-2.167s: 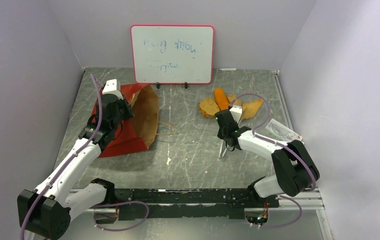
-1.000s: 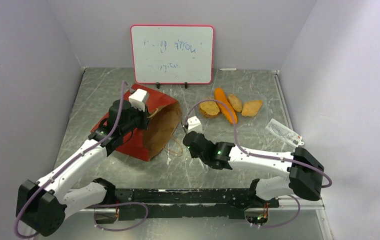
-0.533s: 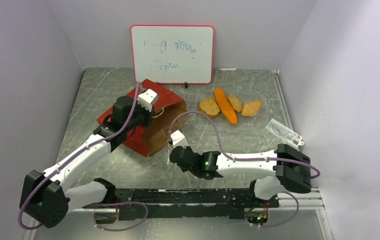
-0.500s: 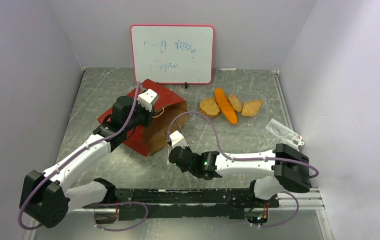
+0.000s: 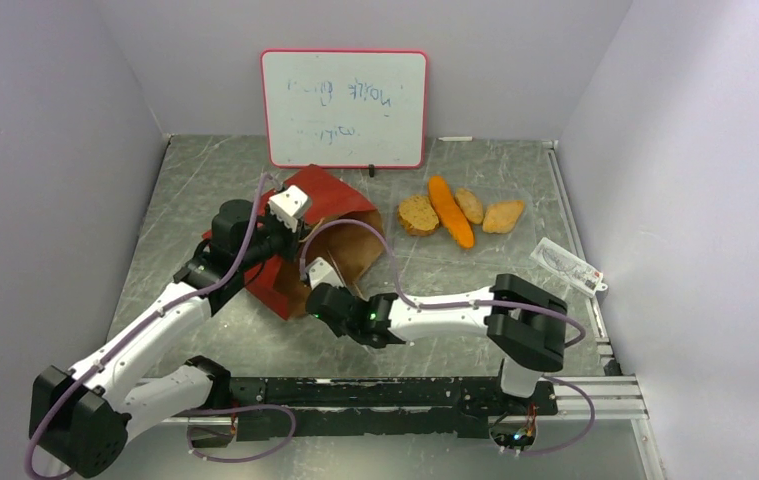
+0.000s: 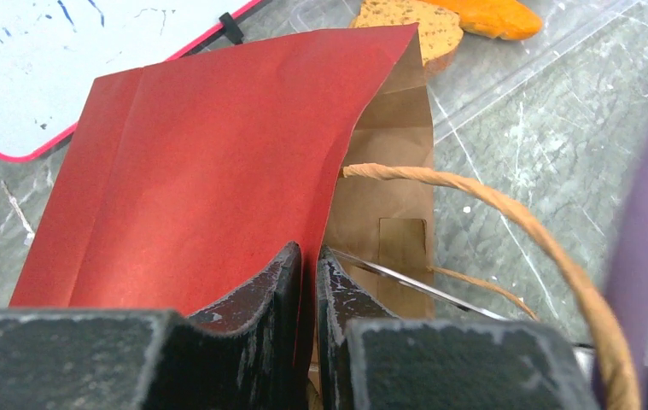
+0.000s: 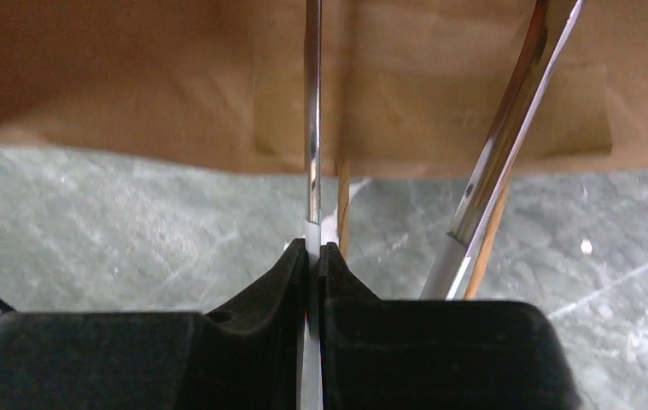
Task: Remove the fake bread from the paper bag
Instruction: Place the clamp on the paper bag.
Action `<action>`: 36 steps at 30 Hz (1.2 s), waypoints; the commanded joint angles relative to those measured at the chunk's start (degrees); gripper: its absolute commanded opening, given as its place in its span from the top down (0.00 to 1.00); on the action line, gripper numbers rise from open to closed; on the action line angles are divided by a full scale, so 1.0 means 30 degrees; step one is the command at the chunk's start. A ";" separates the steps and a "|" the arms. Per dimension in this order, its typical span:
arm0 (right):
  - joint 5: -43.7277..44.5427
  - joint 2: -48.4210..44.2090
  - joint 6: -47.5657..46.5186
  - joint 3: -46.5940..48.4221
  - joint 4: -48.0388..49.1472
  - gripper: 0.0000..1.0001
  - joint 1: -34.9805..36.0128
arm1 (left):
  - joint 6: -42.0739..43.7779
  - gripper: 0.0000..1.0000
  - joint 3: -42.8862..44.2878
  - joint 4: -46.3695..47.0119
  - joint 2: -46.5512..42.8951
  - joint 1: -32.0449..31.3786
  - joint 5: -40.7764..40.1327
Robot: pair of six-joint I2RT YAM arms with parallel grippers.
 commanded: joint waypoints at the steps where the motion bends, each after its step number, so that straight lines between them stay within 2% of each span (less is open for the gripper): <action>1: -0.0826 0.0962 -0.0980 0.1142 0.1418 1.00 -0.0532 | -0.0396 0.93 -0.0708 -0.0149 -0.1279 0.0070 0.0606; 14: -0.4681 0.3984 -0.1765 0.1916 0.3151 1.00 -0.0873 | -0.1960 0.93 -0.2301 -0.0649 -0.3816 0.0071 -0.1682; 23: -0.7018 0.5545 -0.1669 0.1413 0.4608 1.00 -0.1126 | -0.3064 0.93 -0.2784 0.0167 -0.3552 0.0092 -0.3392; 36: -0.6765 0.4839 -0.0784 0.0340 0.5031 1.00 -0.1995 | -0.6039 0.92 -0.3679 0.4235 -0.2564 0.0070 -0.5128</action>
